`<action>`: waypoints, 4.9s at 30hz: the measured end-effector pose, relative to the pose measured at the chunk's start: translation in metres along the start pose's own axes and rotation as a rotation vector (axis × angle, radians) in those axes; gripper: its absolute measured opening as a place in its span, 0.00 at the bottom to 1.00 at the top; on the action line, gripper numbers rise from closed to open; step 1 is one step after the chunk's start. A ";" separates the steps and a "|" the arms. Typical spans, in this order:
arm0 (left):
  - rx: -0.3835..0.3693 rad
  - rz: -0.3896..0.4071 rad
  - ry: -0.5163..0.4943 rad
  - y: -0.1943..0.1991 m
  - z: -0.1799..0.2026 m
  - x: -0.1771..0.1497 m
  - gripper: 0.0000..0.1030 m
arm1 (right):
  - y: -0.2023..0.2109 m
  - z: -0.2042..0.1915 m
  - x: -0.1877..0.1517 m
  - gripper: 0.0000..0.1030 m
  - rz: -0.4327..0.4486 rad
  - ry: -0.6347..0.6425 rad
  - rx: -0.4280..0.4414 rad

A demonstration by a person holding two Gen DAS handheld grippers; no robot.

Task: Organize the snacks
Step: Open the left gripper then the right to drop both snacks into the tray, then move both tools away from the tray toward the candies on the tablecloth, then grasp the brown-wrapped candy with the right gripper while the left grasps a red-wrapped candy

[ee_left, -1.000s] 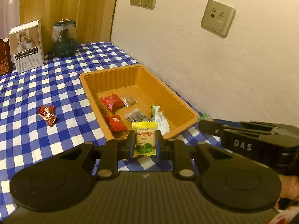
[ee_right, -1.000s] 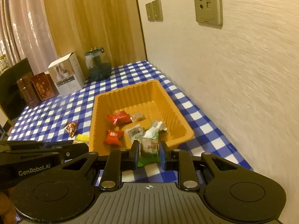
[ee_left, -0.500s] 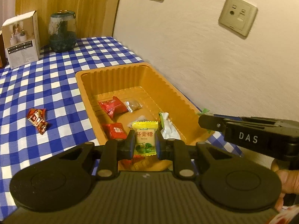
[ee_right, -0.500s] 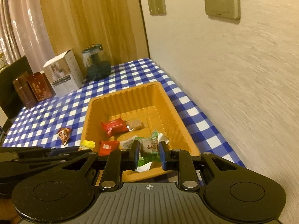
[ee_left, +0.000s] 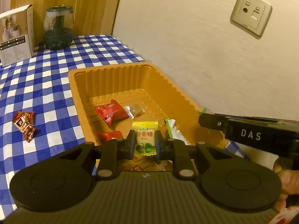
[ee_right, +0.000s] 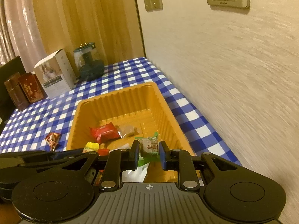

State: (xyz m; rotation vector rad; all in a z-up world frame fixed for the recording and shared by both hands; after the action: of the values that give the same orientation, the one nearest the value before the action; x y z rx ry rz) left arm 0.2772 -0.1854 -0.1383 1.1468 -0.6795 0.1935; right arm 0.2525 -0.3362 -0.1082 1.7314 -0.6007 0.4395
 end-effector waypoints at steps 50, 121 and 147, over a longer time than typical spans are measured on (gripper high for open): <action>0.093 0.059 -0.009 0.005 -0.017 -0.006 0.51 | -0.014 -0.009 0.011 0.42 -0.004 -0.062 0.087; 0.439 0.088 0.165 0.119 -0.231 -0.049 0.71 | -0.020 -0.209 -0.027 0.57 0.001 0.231 0.251; 0.377 -0.009 0.192 0.068 -0.281 -0.028 0.80 | -0.163 -0.256 -0.021 0.46 -0.083 0.541 0.141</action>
State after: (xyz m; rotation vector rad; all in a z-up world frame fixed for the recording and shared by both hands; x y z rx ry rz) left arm 0.3350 0.0980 -0.1689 1.4692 -0.4776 0.4314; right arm 0.3404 -0.0551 -0.1861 1.6638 -0.1094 0.8691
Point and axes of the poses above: each gripper's, at about its wrist camera, not at the fingertips, and y roughly against the way its jaws point, z to its right, x to its top, the point moved 6 cm from there along -y, roughly the way its jaws point, and after that the axes turned 11 degrees about -z, right-handed, at the moved point
